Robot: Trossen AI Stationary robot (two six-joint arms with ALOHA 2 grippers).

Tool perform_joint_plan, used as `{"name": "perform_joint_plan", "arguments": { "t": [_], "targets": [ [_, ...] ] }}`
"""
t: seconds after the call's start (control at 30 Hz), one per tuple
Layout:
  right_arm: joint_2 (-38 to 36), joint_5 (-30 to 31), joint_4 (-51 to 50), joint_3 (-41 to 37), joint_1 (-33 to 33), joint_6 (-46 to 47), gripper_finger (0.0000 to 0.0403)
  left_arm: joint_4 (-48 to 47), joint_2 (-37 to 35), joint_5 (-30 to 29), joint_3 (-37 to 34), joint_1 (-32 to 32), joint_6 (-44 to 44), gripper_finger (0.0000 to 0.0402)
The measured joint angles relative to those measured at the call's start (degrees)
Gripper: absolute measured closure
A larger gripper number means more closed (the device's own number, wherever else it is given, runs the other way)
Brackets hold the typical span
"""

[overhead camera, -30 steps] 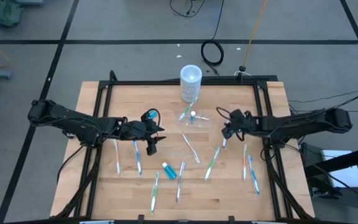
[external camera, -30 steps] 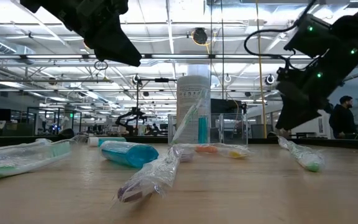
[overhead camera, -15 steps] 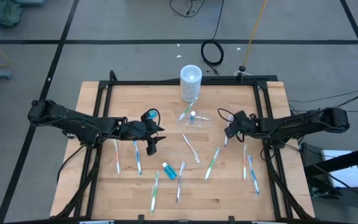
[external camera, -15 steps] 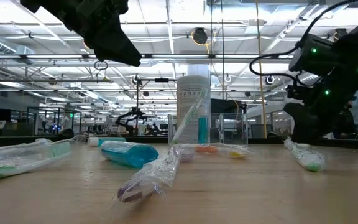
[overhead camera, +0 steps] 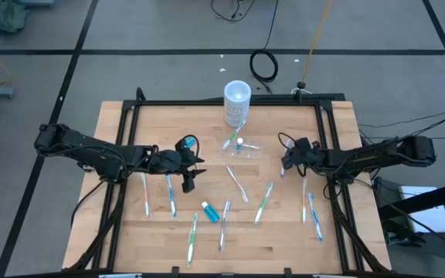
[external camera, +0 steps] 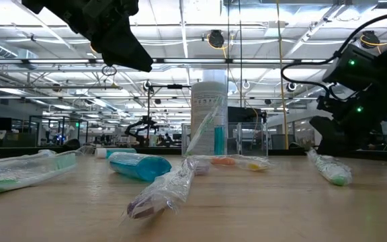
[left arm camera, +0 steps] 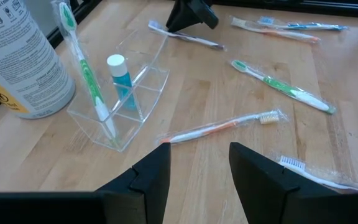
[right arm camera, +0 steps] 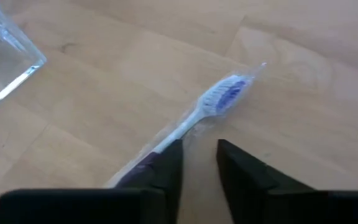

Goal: Pick & Place toothbrushing station
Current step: Put the top purple toothbrush into the transparent organizer

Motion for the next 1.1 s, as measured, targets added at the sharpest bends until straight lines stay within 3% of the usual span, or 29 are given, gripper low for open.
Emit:
{"name": "perform_joint_plan", "arguments": {
  "t": [0.13, 0.2, 0.7, 0.93, 1.1],
  "targets": [
    [0.0, 1.6, 0.0, -0.1, 0.0, 0.2, 0.0386, 0.0, 0.0, 0.0, 0.0, 0.0, 0.0, 0.0231],
    [0.1, 1.9, 0.8, -0.2, 0.0, 0.1, 0.0397, 0.0, 0.0, 0.0, 0.0, 0.0, 0.0, 0.0231],
    [0.2, 1.7, 11.7, -0.4, 0.2, -5.8, 0.0402, 0.0, 0.0, 0.0, 0.0, 0.0, 0.0, 0.0231],
    [0.2, 2.2, 23.2, -0.3, 0.2, -12.3, 0.0403, 0.0, 0.0, 0.0, 0.0, 0.0, 0.0, 0.0231],
    [0.2, 4.9, 22.4, -0.3, 0.1, -14.3, 0.04, 0.0, 0.0, 0.0, 0.0, 0.0, 0.0, 0.0231]
  ]
}}
